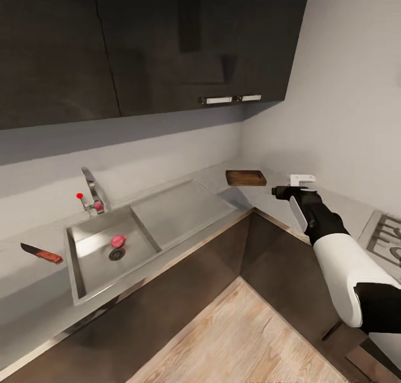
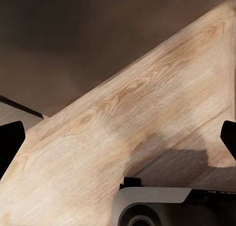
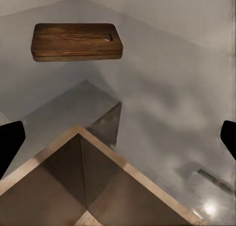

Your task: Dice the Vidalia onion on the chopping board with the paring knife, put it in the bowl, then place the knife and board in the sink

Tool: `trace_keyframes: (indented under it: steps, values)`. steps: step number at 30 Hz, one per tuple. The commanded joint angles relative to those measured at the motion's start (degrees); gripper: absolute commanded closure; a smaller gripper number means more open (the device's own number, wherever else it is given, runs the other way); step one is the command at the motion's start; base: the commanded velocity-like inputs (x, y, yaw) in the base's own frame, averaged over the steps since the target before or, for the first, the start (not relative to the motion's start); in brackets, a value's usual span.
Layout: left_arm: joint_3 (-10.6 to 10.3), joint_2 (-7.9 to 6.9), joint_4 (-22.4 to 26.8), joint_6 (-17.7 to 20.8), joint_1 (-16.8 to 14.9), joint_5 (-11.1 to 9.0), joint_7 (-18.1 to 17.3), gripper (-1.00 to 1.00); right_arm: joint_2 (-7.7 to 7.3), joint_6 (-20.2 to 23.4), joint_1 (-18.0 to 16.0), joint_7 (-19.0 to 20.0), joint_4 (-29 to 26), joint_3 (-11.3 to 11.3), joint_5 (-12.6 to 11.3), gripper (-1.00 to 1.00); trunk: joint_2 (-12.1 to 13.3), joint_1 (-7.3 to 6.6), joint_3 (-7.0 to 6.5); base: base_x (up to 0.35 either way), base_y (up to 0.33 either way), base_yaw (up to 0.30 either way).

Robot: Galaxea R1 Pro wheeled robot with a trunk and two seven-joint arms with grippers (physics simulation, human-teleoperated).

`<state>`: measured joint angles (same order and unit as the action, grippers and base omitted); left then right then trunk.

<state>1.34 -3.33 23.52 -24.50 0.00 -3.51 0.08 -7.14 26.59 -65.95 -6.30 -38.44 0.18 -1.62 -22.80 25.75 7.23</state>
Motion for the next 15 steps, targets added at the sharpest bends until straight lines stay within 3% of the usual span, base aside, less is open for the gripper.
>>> trace_keyframes:
  steps: [1, 9, 15]
  values:
    - [-0.09, -0.01, 0.04, -0.11, 0.0, -0.36, 0.01, -1.0, 0.08, 0.27, -0.05, -0.2, -0.06, 0.05, -0.19, -1.0, -0.12, 0.04, 0.08, 0.0, 0.0, -0.253]
    - [-0.08, -0.01, 0.1, -0.11, 0.0, -0.35, 0.01, -1.0, 0.26, 0.28, -0.05, -0.2, -0.06, 0.08, -0.27, -1.0, -0.12, 0.04, -0.21, 0.0, -0.054, -0.244]
    - [-0.08, -0.01, 0.06, -0.09, 0.0, -0.36, 0.01, -1.0, 0.29, 0.3, -0.05, -0.21, -0.06, 0.09, -0.26, -1.0, -0.12, 0.04, -0.26, 0.022, -0.153, -0.056]
